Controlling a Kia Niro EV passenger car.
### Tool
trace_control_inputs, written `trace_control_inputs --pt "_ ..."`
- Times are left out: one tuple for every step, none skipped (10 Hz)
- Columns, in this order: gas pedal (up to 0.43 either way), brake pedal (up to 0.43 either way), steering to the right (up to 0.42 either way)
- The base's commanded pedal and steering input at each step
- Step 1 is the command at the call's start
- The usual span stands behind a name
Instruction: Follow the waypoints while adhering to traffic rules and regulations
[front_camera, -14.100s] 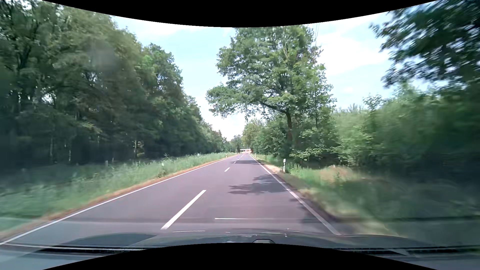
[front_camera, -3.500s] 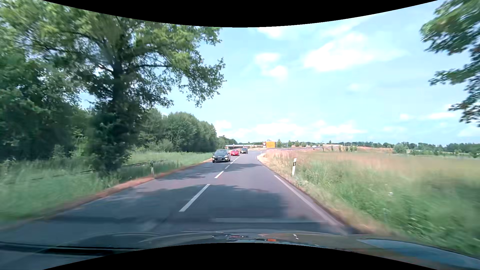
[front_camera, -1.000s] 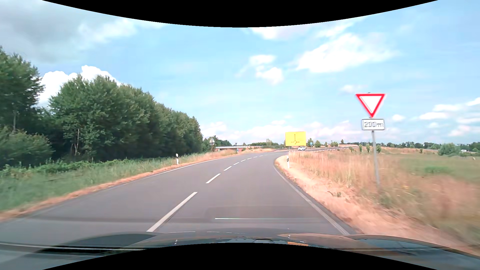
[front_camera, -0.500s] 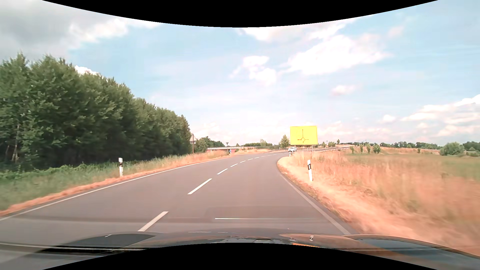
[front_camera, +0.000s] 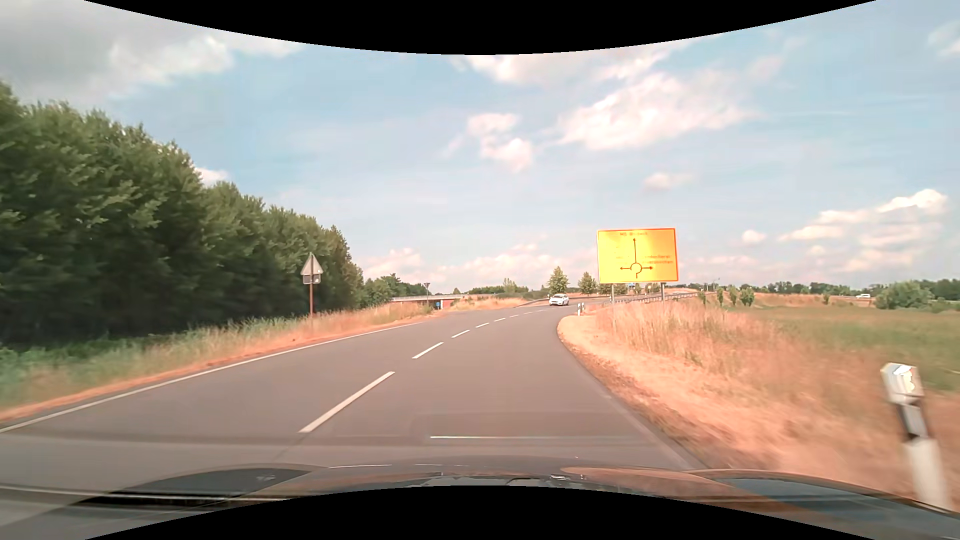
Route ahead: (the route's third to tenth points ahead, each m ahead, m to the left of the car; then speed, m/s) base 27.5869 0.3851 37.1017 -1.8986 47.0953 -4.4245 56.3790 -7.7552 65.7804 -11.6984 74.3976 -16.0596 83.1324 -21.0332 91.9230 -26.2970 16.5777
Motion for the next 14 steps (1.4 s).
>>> trace_control_inputs --pt "0.157 0.0 0.024" --pt "0.157 0.0 0.026" --pt "0.157 0.0 0.029" --pt "0.157 0.0 0.03" --pt "0.157 0.0 0.03" --pt "0.157 0.0 0.03" --pt "0.157 0.0 0.031" --pt "0.157 0.0 0.031" --pt "0.157 0.0 0.031" --pt "0.157 0.0 0.031" --pt "0.157 0.0 0.033" --pt "0.157 0.0 0.037" --pt "0.157 0.0 0.037" --pt "0.157 0.0 0.037"
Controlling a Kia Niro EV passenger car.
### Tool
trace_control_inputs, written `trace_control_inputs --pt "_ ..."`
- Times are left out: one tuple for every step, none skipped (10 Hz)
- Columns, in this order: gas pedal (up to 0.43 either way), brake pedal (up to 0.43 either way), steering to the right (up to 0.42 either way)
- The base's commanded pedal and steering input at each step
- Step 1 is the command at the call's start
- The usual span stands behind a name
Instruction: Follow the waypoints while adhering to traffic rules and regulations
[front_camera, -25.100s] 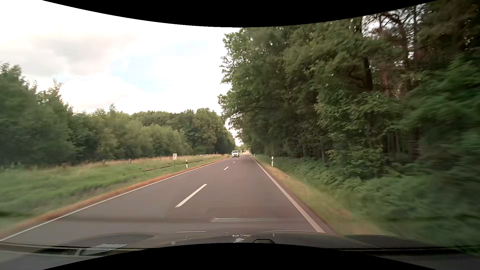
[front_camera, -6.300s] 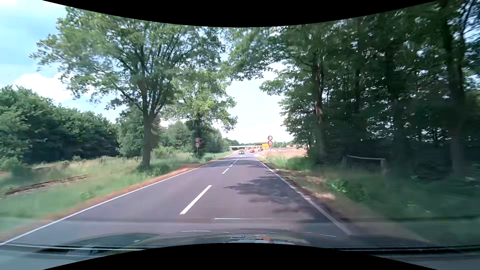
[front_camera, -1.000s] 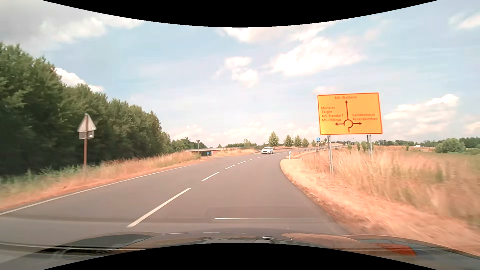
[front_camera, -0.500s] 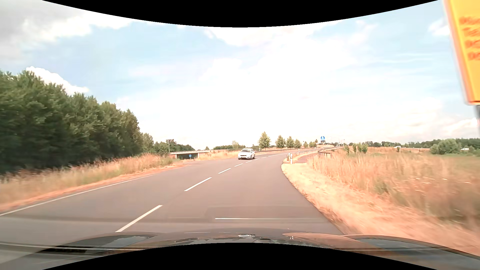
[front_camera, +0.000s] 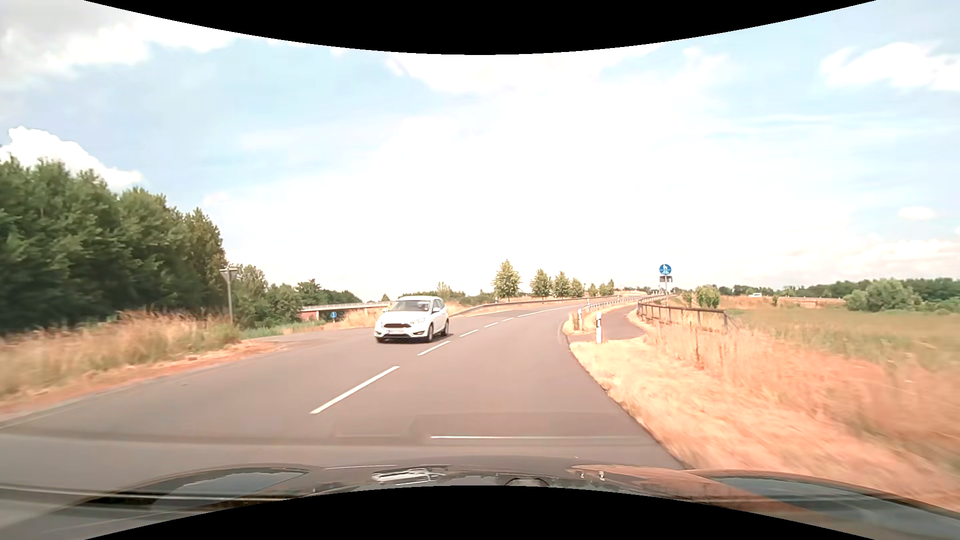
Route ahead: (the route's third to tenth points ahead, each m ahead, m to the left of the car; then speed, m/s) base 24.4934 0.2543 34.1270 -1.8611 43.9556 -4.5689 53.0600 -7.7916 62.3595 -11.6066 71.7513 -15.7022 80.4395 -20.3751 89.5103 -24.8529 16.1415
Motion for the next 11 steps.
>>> trace_control_inputs --pt "0.157 0.0 0.037" --pt "0.157 0.0 0.038" --pt "0.157 0.0 0.038" --pt "0.157 0.0 0.036" --pt "0.157 0.0 0.032" --pt "0.157 0.0 0.028" --pt "0.157 0.0 0.027" --pt "0.157 0.0 0.029" --pt "0.157 0.0 0.03" --pt "0.157 0.0 0.031" --pt "0.157 0.0 0.032"
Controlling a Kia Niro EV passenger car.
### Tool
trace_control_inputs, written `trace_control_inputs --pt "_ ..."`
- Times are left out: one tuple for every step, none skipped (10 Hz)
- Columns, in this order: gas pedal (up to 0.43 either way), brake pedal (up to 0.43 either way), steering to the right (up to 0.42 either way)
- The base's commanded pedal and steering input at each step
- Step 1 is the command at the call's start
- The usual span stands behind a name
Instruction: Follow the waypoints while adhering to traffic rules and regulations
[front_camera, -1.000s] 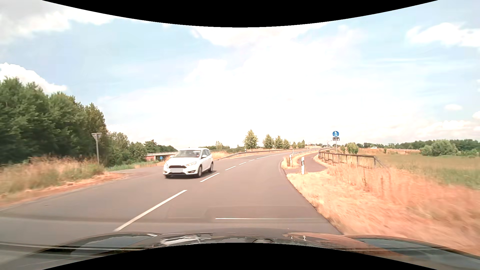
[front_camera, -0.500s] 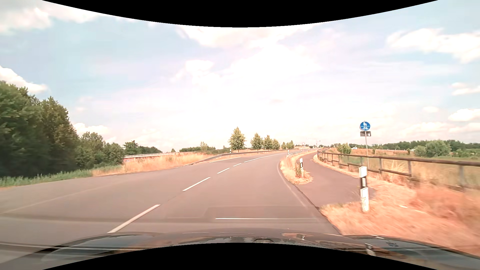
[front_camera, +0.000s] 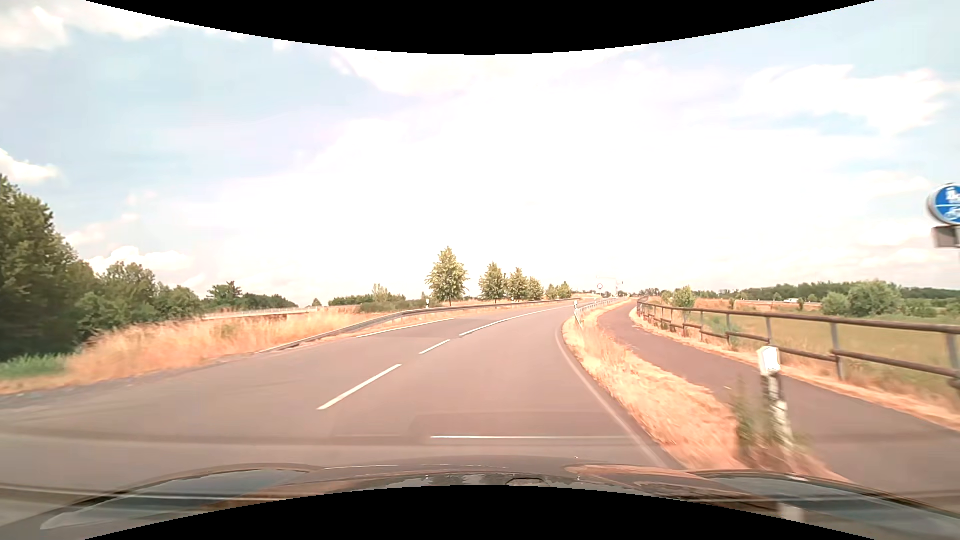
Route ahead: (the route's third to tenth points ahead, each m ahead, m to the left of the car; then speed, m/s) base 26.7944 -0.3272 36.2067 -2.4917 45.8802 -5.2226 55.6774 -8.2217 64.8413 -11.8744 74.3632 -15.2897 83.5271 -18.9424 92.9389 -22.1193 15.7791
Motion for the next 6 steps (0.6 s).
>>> trace_control_inputs --pt "0.047 0.0 0.033" --pt "0.0 0.0 0.033" --pt "0.0 0.0 0.033" --pt "0.0 0.0 0.033" --pt "0.0 0.0 0.033" --pt "0.0 0.0 0.031"
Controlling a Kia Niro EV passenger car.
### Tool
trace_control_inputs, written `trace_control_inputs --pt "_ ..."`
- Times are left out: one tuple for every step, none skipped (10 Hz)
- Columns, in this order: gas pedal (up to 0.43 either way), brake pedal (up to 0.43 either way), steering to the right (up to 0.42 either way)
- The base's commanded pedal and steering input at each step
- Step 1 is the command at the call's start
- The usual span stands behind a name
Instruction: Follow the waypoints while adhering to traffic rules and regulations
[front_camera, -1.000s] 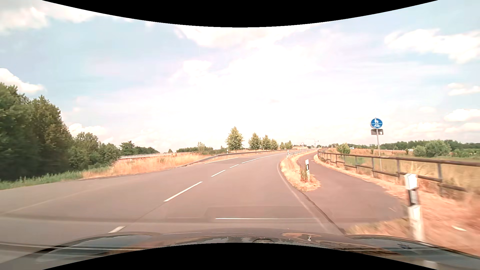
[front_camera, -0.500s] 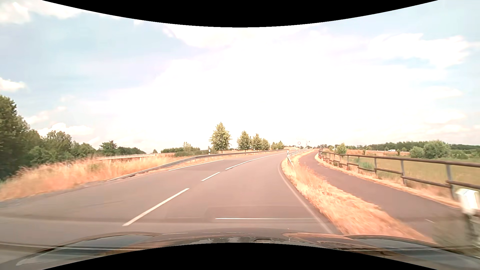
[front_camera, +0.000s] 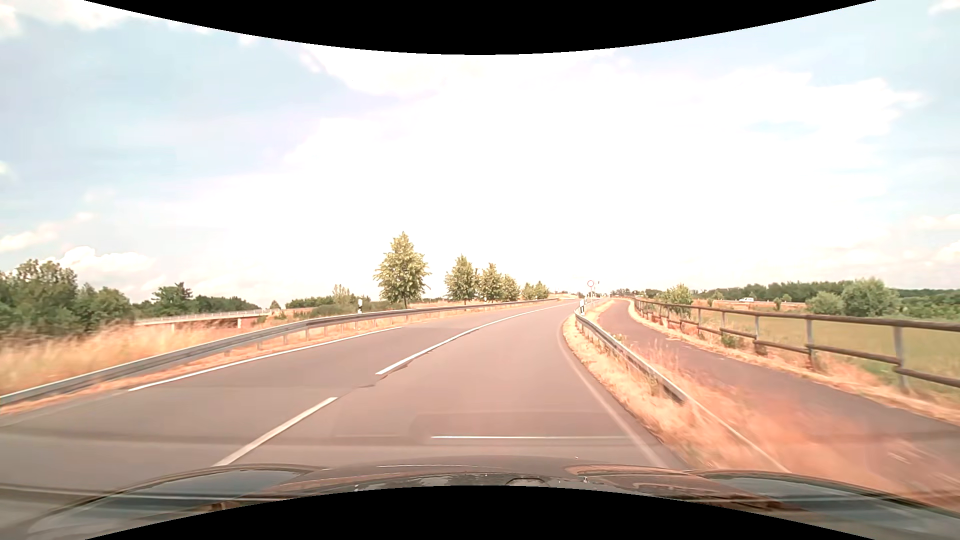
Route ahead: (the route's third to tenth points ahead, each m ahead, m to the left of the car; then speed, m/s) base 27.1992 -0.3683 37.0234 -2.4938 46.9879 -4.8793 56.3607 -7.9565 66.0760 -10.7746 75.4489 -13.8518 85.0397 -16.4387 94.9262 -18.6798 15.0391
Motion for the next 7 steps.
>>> trace_control_inputs --pt "0.02 0.0 0.029" --pt "0.059 0.0 0.028" --pt "0.079 0.0 0.03" --pt "0.098 0.0 0.034" --pt "0.098 0.0 0.04" --pt "0.098 0.0 0.041" --pt "0.098 0.0 0.04"
